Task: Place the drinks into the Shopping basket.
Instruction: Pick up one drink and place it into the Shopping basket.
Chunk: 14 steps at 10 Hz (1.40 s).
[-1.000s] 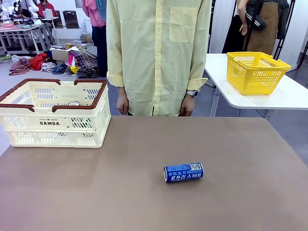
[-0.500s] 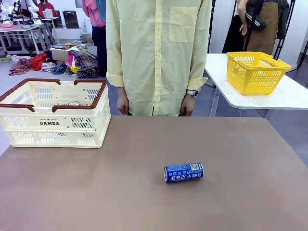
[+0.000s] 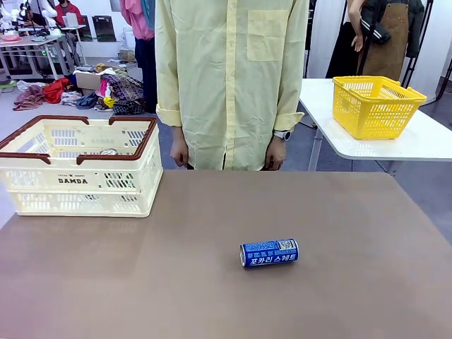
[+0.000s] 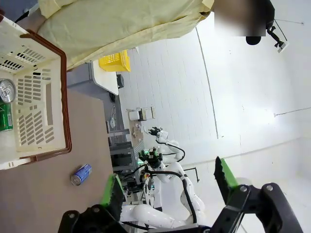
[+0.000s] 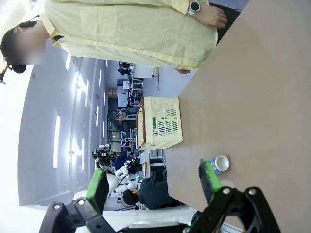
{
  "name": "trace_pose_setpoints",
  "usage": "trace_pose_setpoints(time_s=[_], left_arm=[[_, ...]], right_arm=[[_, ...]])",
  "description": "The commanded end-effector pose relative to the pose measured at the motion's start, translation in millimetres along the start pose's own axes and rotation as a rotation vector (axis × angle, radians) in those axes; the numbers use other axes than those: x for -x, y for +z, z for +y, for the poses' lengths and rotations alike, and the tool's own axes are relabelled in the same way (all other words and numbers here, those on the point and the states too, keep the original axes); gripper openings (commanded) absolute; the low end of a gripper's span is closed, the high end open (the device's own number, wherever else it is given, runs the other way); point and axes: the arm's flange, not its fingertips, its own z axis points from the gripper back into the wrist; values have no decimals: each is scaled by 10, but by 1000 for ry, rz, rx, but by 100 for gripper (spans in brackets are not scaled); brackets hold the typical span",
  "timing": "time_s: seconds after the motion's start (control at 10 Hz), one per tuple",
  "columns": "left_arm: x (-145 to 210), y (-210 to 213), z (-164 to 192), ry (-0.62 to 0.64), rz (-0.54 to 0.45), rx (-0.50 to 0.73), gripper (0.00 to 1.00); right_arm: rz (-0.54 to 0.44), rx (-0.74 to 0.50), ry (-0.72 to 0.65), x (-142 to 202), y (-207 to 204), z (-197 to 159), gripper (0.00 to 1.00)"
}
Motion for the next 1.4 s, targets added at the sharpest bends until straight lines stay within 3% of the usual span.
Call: trace_pose_setpoints(time_s=[0.0,0.1,0.3,0.4,0.5,0.6,0.8,1.0,1.1,1.2,1.3], left_arm=[[0,0,0,0,0,0,100],[36,-452,-304,-148,250,-115,100],[49,-1940,-856,-320,581,-396,100],[259,-2836,-1002,-406,806,-515,100],[492,-3501,-893,-448,982,-634,100],[756,-4008,-659,-523,1038,-763,100],[1279,-4577,-106,-693,1059,-940,100],[1840,-4833,594,-864,1090,-982,100],[1998,-4822,797,-917,1026,-923,100],[1834,-4709,700,-842,976,-931,100],[1881,-5056,669,-804,1152,-968,100]], right_arm=[[-11,-23,19,-38,-14,24,100],[-11,-23,19,-38,-14,24,100],[-11,-23,19,-38,-14,24,100],[-11,-23,19,-38,-14,24,100],[-11,-23,19,-38,-14,24,100],[-11,-23,19,-38,-14,24,100],[-11,-23,19,-38,-14,24,100],[-11,-23,19,-38,-14,24,100],[-11,-23,19,-38,-14,24,100],[-11,-23,19,-38,-14,24,100],[-11,-23,19,-38,-14,24,100]])
